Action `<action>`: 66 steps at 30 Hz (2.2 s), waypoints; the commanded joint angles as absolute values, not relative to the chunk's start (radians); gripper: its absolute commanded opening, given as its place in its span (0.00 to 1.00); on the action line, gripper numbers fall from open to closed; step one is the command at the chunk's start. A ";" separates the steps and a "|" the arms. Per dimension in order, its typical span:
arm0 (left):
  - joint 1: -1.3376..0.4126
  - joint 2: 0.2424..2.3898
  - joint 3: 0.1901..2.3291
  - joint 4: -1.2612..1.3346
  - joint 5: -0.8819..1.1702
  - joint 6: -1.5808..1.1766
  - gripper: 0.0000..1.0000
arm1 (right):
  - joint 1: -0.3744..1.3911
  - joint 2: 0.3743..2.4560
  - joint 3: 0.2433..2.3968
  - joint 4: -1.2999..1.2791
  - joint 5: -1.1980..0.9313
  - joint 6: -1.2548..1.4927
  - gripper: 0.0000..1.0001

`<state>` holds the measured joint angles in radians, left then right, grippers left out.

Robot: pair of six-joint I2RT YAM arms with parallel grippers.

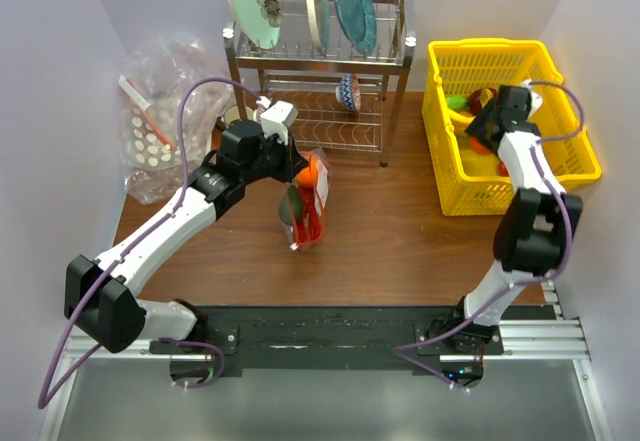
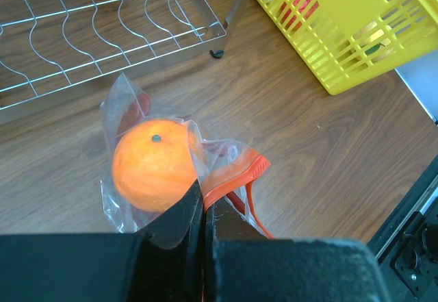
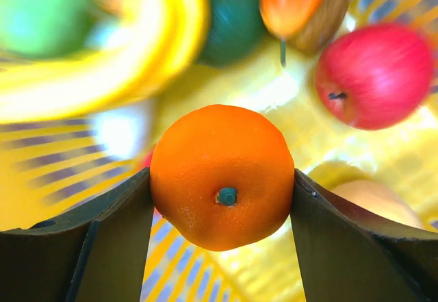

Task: Place the food in the zip-top bag and seal the zipper
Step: Pick up the fake fruit from the bin, then place the fake fruit in the zipper food storage bag.

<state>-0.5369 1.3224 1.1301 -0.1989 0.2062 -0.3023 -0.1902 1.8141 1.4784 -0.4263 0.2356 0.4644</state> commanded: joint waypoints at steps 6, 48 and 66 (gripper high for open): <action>-0.529 1.302 1.131 -0.115 0.232 -0.295 0.05 | -0.192 1.473 1.393 -0.368 0.129 0.476 0.50; -0.505 1.331 1.272 -0.238 0.273 -0.347 0.05 | 0.793 1.391 1.106 -0.005 -0.117 0.440 0.52; -0.488 1.431 1.427 -0.364 0.345 -0.419 0.05 | 0.793 1.293 1.130 -0.161 0.029 0.476 0.86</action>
